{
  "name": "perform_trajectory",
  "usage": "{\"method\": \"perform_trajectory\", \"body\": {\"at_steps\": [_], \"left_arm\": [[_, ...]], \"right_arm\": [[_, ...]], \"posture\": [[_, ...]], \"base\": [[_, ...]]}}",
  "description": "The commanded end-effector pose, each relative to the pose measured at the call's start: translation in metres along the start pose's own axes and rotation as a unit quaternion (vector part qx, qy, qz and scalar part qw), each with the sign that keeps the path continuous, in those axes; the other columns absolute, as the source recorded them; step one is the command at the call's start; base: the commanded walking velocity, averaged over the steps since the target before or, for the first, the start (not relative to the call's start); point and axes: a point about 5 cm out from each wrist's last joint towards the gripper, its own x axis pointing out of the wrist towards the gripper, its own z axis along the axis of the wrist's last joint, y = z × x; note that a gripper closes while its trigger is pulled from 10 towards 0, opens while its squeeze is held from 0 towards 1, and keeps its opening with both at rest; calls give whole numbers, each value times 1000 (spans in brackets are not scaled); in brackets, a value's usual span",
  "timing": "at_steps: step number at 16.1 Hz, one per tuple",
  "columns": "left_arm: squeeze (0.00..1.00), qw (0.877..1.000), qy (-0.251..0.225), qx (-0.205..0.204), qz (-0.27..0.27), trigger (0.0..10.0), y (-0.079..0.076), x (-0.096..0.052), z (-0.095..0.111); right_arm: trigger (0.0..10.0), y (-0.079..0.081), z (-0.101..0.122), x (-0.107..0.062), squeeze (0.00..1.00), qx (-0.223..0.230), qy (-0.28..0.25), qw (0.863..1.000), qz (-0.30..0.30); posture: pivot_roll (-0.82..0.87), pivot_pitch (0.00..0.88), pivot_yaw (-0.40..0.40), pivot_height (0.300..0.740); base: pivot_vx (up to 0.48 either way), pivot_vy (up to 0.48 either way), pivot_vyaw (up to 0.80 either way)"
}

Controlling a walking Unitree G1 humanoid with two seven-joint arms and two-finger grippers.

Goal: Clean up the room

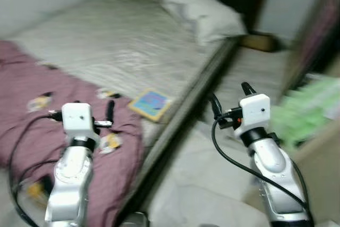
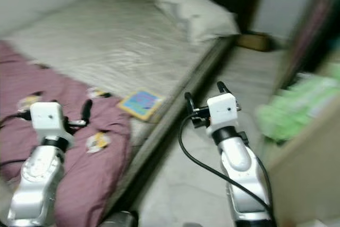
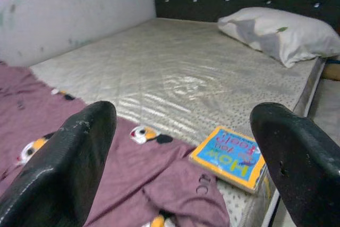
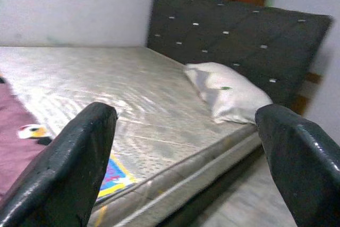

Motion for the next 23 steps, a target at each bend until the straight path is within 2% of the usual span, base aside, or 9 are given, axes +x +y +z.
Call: {"method": "perform_trajectory", "body": {"at_steps": [1,9,18,23], "left_arm": [[0,1000,-6,0,-12,10000,-1,0,4],[0,1000,-12,-3,-15,10000,-2,6,7],[0,1000,-12,-6,-22,10000,-5,7,7],[0,1000,-27,-11,-11,10000,-1,6,12]], "right_arm": [[10000,-1,-1,0,0,8,0,1000,-2],[10000,-1,3,8,0,8,-11,1000,1],[10000,1,2,7,0,14,-12,1000,8],[10000,2,2,6,0,16,-12,1000,7]], "posture": [[-32,50,-6,740],[-37,51,-4,740],[-42,53,0,740],[-42,60,8,740]], "base": [[0,0,800],[0,0,800],[0,0,800],[0,0,800]]}}
